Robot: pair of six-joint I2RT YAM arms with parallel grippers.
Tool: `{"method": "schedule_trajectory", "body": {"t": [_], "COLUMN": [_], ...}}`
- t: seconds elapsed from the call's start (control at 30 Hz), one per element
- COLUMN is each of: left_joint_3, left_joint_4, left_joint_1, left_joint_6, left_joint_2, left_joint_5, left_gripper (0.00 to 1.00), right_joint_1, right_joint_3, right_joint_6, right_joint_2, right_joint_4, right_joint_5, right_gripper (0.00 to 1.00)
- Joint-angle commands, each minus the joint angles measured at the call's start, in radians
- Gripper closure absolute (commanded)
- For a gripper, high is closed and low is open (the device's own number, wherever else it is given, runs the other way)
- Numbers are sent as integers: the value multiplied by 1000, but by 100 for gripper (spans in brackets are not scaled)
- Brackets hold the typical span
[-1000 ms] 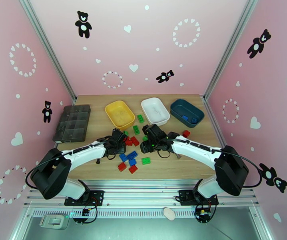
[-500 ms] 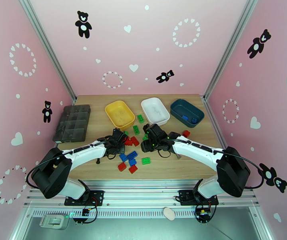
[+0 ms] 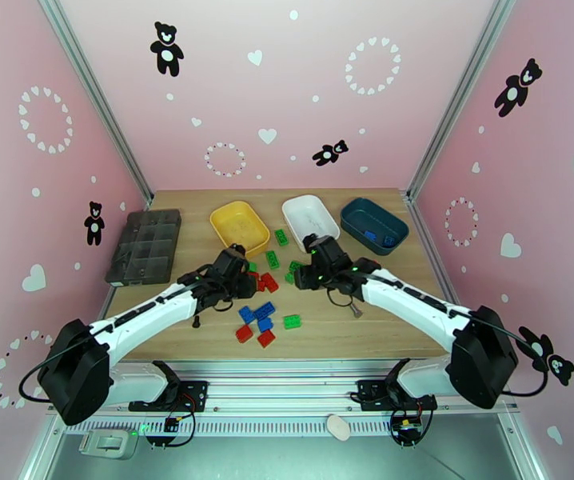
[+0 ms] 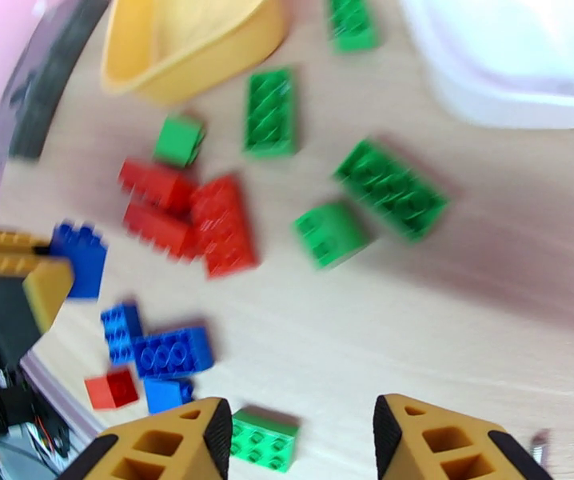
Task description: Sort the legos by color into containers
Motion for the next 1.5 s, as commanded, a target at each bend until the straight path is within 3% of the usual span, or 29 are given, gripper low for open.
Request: {"method": "schedule_trajectory", "body": {"t": [0.0, 0.23, 0.5, 0.9, 1.03, 1.2, 1.33, 1.47], "left_joint_3": [87, 350, 884, 1703, 1888, 1905, 1894, 1860], "left_joint_4": [100, 261, 267, 273, 308, 396, 386, 373], "left_joint_1": [4, -19, -97, -130, -127, -119, -119, -118], "left_joint_6": [7, -70, -134, -320, -371, -405, -365, -335], "left_joint_2": [57, 323, 732, 1341, 1488, 1520, 1488, 1434], "left_joint_5": [170, 374, 472, 467, 426, 398, 407, 418], "left_gripper": [72, 74, 76, 73, 64, 37, 22, 19], "right_joint_1": [-70, -285, -486, -530, -529, -529, -529, -530], "right_joint_3": [-9, -10, -25, -102, -126, -143, -153, -162], "right_joint_6": [29, 55, 53, 57, 70, 73, 72, 75], "right_joint_2": [-72, -176, -333, -473, -486, -513, -527, -530], "right_joint_4": [4, -19, -98, -142, -130, -142, -142, -136], "right_joint_5": [5, 13, 31, 37, 20, 21, 16, 5], "right_gripper": [48, 48, 47, 44, 44, 44, 44, 44]}}
